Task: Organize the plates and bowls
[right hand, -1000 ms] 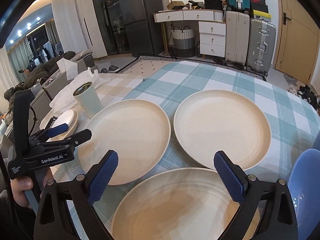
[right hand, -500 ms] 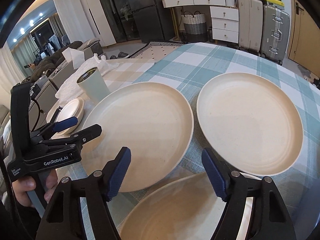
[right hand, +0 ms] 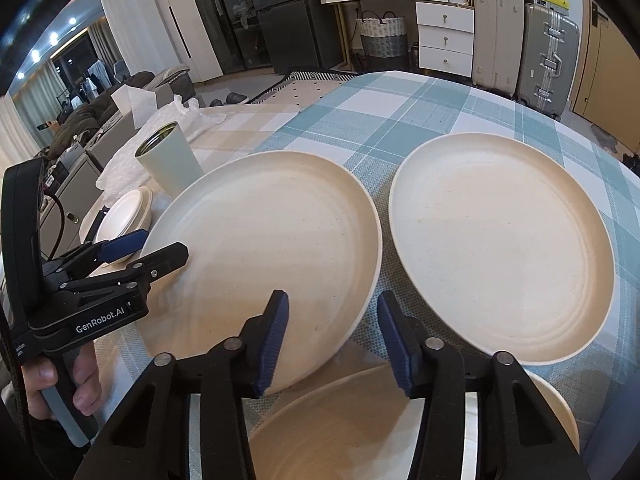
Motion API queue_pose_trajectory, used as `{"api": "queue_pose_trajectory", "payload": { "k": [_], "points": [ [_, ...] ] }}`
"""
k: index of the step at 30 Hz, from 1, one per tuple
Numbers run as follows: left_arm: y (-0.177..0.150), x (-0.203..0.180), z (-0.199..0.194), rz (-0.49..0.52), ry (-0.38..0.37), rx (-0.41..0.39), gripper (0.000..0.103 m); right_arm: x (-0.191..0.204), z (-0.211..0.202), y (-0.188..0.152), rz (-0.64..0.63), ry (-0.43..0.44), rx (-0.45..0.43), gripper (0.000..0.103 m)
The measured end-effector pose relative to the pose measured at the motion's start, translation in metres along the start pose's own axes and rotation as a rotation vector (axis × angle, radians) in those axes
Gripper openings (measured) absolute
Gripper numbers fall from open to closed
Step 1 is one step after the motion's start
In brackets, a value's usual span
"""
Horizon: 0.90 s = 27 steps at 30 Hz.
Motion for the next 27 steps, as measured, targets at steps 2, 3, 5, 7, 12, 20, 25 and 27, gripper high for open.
{"api": "queue_pose_trajectory", "payload": {
  "k": [2, 3, 5, 7, 12, 20, 25, 27],
  "points": [
    [-0.001, -0.001, 0.002, 0.001, 0.003, 0.006, 0.053, -0.001, 0.001, 0.000, -0.002, -0.003, 0.002, 0.040],
    [-0.002, -0.002, 0.004, 0.002, 0.004, 0.010, 0.050, -0.001, 0.001, 0.000, -0.003, -0.006, 0.004, 0.038],
    [-0.003, -0.002, 0.006, 0.004, 0.003, 0.016, 0.039, -0.001, 0.002, 0.000, -0.004, -0.015, 0.005, 0.034],
    [-0.002, -0.004, 0.006, 0.003, -0.004, 0.011, 0.034, -0.001, 0.003, 0.000, -0.005, -0.022, 0.007, 0.033],
    [-0.003, -0.005, 0.005, 0.010, 0.007, 0.006, 0.024, -0.003, 0.003, 0.000, 0.000, -0.036, 0.002, 0.025],
    [-0.003, -0.002, 0.001, 0.008, 0.014, -0.002, 0.021, -0.003, 0.002, -0.002, -0.009, -0.052, -0.004, 0.023],
    [-0.002, -0.001, -0.006, 0.008, 0.021, -0.017, 0.021, -0.002, -0.001, -0.001, -0.011, -0.052, -0.012, 0.023],
    [-0.002, -0.001, -0.010, 0.008, 0.025, -0.025, 0.021, 0.000, -0.003, -0.001, -0.016, -0.050, -0.018, 0.023]
  ]
}}
Point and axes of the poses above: each gripper's, at about its wrist camera, not at the fingertips, and z roughly the way its jaws point, x to its left, y to its top, the point moved 6 cm from there along z, roughly the way its jaws point, and after that the axes turned 6 degrees about x, right-handed, at the moved point
